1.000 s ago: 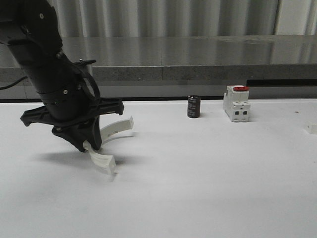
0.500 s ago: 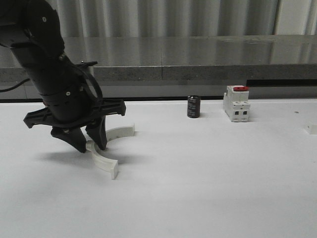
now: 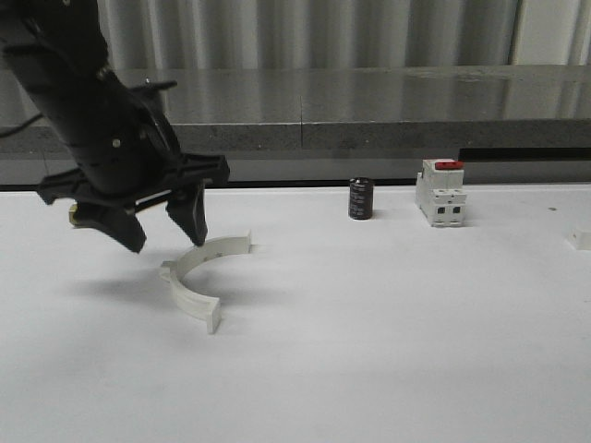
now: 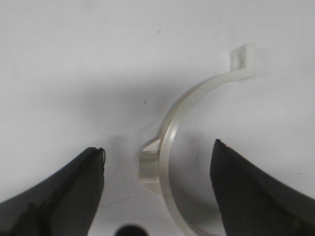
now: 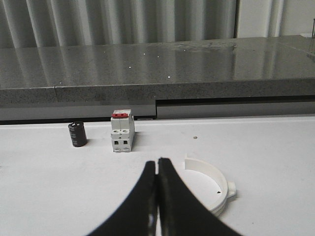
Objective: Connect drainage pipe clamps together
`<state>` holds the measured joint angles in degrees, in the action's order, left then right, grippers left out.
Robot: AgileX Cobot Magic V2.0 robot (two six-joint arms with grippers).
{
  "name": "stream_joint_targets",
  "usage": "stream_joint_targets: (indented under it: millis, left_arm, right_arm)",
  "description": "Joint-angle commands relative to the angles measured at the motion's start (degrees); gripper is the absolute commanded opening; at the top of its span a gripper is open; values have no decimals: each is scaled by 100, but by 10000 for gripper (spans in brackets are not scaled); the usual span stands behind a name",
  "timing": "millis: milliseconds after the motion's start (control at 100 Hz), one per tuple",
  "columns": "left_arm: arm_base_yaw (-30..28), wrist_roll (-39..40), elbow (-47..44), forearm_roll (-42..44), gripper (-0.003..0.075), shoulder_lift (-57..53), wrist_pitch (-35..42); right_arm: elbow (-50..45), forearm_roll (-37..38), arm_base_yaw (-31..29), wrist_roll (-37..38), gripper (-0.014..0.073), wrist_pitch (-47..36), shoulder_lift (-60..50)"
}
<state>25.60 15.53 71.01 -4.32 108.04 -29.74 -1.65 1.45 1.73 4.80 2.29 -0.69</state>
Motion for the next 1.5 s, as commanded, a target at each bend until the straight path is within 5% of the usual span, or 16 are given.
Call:
stream_joint_targets:
  millis: [0, 480, 930, 1140, 1380, 1490]
  left_arm:
    - [-26, 53, 11, 167, 462, -784, 368]
    - [-1455, 19, -2027, 1282, 459, -4297, 540]
    - [-1527, 19, -4047, 1277, 444, -7847, 288]
    - [-1527, 19, -4598, 1277, 279, -8751, 130]
    - [-1527, 19, -4700, 1268, -18, -8985, 77]
    - [-1527, 19, -4700, 1268, -20, -8985, 77]
  right_arm:
    - [115, -1, -29, -39, -66, -467, -93]
    - [115, -1, -29, -39, -66, -467, -93]
    - [115, -1, -29, -39, -66, -467, -93]
    - [115, -1, -29, -39, -66, -467, -93]
    - [115, -1, -29, -39, -66, -731, -93]
    - [149, -1, -29, -39, -66, -742, -93]
